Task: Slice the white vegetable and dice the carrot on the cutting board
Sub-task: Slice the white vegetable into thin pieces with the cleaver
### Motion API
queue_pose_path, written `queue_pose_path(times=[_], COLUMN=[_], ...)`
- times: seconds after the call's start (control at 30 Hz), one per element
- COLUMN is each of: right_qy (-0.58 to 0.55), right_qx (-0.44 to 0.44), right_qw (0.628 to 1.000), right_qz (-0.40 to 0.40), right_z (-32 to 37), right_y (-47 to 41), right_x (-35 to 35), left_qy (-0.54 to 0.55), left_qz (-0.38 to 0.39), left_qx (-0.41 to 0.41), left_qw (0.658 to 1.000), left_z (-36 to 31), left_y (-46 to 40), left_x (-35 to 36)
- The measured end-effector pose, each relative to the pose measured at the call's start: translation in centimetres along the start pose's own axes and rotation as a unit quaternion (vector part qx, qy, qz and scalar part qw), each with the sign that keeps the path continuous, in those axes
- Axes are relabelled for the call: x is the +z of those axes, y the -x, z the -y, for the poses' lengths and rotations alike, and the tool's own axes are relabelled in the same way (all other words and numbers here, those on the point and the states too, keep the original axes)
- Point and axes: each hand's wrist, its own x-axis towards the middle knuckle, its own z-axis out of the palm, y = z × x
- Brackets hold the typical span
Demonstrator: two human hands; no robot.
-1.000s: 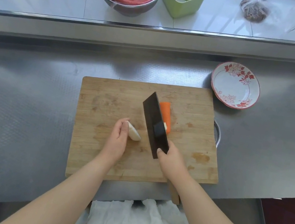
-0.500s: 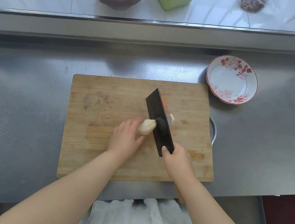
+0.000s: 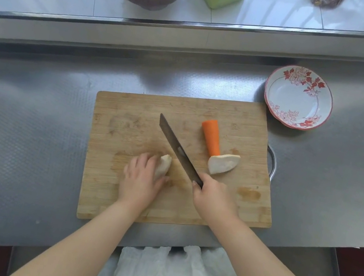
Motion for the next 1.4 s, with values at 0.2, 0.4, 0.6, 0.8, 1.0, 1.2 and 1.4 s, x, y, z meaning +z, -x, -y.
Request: queue_pose_path(times=[0.2, 0.4, 0.6, 0.8, 1.0, 1.2, 1.4], right_qy=[0.086, 0.14, 0.152, 0.175, 0.083, 0.155, 0.179], right_qx=[-0.023, -0.043, -0.036, 0.001, 0.03, -0.03, -0.015], right_qw=[0.996, 0.989, 0.988, 0.983, 0.994, 0.987, 0.983], right_qz=[0.011, -0.001, 0.008, 0.05, 0.061, 0.027, 0.046], right_z=[0.6, 0.5, 1.0, 2.1, 2.1, 2.0, 3.3], right_y=[-0.1, -0.1, 0.6, -0.4, -2.4, -0.7, 0.5], right_x=[0.9, 1.0, 0.9, 0.8, 0.5, 0.3, 0.4], left_qy=[0.055, 0.066, 0.066, 0.066, 0.064, 0.064, 0.067], left_qz=[-0.065, -0.076, -0.09, -0.112, -0.111, -0.093, -0.101], left_qx=[0.047, 0.057, 0.083, 0.092, 0.112, 0.098, 0.088], left_qw=[0.995, 0.993, 0.99, 0.987, 0.985, 0.989, 0.989], left_z=[-0.5, -0.3, -0.2, 0.2, 0.7, 0.2, 0.0], left_y=[-1.9, -2.4, -2.5, -2.7, -2.2, -2.2, -2.0], left_x=[0.6, 0.9, 0.8, 1.3, 1.3, 0.5, 0.5])
